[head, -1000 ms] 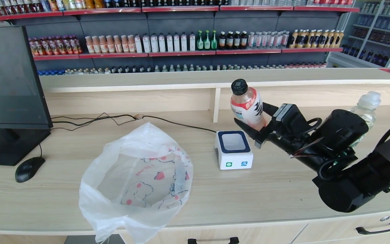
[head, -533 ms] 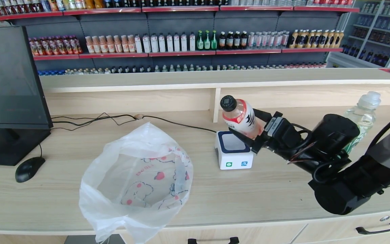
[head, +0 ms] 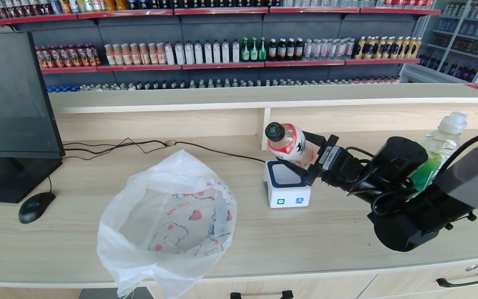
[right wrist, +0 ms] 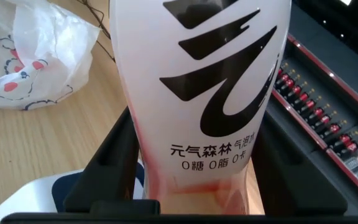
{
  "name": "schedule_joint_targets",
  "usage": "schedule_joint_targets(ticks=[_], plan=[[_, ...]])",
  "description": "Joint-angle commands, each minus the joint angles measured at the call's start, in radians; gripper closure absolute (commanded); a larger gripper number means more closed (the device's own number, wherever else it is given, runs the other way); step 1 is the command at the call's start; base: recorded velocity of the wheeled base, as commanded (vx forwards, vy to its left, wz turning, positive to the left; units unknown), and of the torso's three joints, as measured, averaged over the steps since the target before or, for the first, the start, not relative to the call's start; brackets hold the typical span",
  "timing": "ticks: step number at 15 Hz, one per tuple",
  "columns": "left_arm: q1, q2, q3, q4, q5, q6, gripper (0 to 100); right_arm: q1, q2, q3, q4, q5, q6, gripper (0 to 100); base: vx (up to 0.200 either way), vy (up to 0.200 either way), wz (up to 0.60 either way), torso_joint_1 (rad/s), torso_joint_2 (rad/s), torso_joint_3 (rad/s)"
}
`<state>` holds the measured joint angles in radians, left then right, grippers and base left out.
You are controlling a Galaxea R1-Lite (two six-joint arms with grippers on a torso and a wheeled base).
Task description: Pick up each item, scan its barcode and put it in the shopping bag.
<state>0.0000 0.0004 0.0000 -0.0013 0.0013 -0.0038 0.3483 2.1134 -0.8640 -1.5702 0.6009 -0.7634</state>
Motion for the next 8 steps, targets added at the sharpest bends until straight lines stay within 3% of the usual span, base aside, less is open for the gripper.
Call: schedule_joint_targets(ticks=[1, 4, 8], plan=[[0.000, 0.000, 0.000, 0.000, 0.000, -0.001, 0, -0.012, 0.019, -0.006, -0.001, 0.011, -0.013, 100, 0.000, 0.000, 0.00, 0.000, 0.00, 0.000], [0.000, 0.000, 0.000, 0.000, 0.000, 0.001, 0, -0.032, 0.034, -0.013, -0.001, 0.069, -0.062, 100, 0.000, 0.000, 0.00, 0.000, 0.00, 0.000], [0.000, 0.000, 0.000, 0.000, 0.000, -0.001, 0, -0.032, 0.046, -0.049, -0.001, 0.073, -0.076, 100, 0.000, 0.000, 0.00, 0.000, 0.00, 0.000]])
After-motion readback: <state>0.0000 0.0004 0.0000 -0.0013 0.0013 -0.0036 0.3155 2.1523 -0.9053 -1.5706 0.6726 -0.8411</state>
